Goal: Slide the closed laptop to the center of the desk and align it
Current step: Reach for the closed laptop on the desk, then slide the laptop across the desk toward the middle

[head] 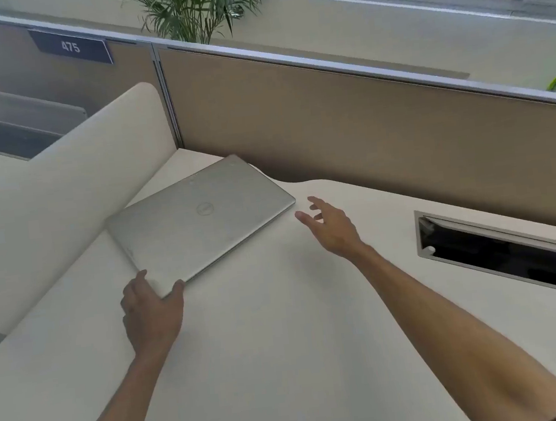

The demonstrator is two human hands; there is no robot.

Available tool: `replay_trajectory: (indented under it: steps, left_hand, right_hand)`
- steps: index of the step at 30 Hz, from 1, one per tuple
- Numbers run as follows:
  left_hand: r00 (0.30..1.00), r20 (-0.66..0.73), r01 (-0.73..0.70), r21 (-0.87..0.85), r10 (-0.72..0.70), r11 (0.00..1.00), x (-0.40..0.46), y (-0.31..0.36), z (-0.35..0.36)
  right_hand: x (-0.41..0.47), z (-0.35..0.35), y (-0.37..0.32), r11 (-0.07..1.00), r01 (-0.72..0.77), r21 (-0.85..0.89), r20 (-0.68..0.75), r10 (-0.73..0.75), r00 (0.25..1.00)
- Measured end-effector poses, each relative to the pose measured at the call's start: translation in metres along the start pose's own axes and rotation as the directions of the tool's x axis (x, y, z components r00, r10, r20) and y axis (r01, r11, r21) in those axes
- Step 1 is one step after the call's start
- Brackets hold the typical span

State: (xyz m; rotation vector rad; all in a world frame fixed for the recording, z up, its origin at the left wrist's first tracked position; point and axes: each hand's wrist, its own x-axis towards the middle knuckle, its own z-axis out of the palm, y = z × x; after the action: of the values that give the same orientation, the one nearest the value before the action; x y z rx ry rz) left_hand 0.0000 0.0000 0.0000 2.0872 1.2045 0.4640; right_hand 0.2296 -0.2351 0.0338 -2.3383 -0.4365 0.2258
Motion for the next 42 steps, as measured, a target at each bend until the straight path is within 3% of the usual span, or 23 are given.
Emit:
replay_trajectory:
  steps: [9, 21, 29, 34, 37, 42]
  left_hand:
    - [0.999, -0.029, 0.037, -0.094, -0.04, 0.995, 0.036, -0.002, 0.006]
    - [0.988, -0.041, 0.14, -0.14, -0.147, 0.98, 0.069, 0.012, 0.021]
    - [0.964, -0.059, 0.24, -0.219, -0.258, 0.946, 0.079, 0.014, 0.024]
    - [0.889, 0.006, 0.428, -0.366, -0.458, 0.826, 0.097, 0.016, 0.012]
    - [0.859, 0.038, 0.481, -0.401, -0.51, 0.78, 0.099, 0.014, 0.011]
    - [0.823, 0.063, 0.528, -0.451, -0.564, 0.72, 0.092, 0.01, 0.015]
  right_hand:
    - [0.041, 0.016, -0.012, 0.993, -0.001, -0.119, 0.125, 0.016, 0.992]
    - [0.093, 0.044, -0.025, 0.979, 0.014, -0.203, 0.185, 0.024, 0.982]
    - [0.12, 0.063, -0.034, 0.954, -0.116, -0.276, 0.16, 0.164, 0.973]
    - [0.132, 0.061, -0.031, 0.953, -0.262, -0.154, 0.214, 0.291, 0.932]
    - [0.134, 0.058, -0.024, 0.945, -0.32, -0.07, 0.252, 0.327, 0.911]
    - [0.124, 0.062, -0.009, 0.933, -0.36, -0.023, 0.145, 0.359, 0.922]
